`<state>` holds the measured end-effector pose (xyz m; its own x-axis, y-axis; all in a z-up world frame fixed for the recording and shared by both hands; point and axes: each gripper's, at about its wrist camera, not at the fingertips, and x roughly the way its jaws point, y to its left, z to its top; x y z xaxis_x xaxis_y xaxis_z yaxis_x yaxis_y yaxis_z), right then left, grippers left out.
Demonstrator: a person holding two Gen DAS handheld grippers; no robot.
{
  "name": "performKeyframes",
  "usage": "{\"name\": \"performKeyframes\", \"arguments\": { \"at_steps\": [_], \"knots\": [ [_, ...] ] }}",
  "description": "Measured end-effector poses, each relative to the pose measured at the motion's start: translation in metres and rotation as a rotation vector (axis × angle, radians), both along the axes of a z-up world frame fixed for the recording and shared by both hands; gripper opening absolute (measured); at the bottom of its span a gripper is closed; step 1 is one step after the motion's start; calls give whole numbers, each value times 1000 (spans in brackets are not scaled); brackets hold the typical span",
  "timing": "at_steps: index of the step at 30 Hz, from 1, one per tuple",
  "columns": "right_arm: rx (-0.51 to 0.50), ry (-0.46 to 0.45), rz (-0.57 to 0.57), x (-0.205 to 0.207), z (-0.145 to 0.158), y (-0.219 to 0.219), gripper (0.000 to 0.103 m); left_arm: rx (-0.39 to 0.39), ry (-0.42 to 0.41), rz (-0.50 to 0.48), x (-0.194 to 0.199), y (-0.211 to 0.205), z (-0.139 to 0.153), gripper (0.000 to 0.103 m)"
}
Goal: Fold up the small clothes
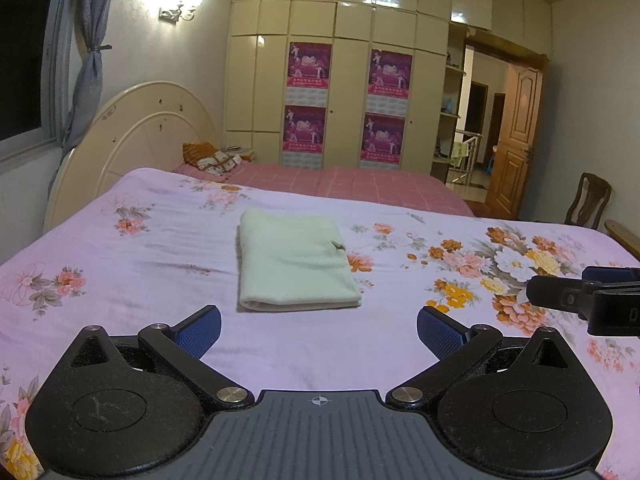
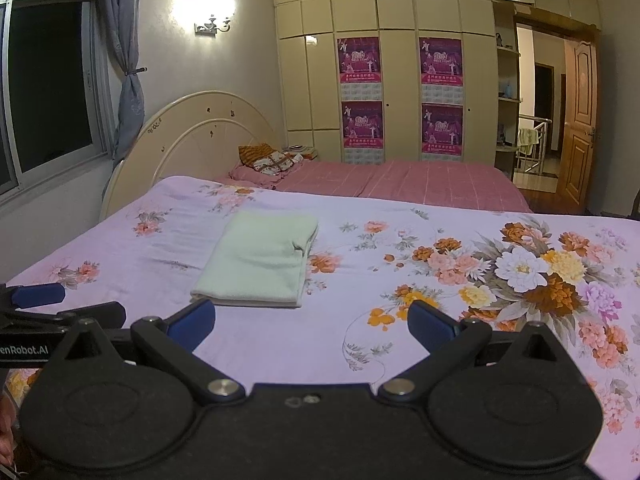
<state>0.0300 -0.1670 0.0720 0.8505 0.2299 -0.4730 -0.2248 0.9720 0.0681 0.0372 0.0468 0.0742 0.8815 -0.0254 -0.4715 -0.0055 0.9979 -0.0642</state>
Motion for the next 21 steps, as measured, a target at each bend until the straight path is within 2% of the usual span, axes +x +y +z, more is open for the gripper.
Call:
{"name": "performKeyframes", "arguments": {
  "at_steps": [21],
  "knots": [
    [0,0,-7,0,0,2,102,5,-3,-5,3,2,-2,103]
  ]
}}
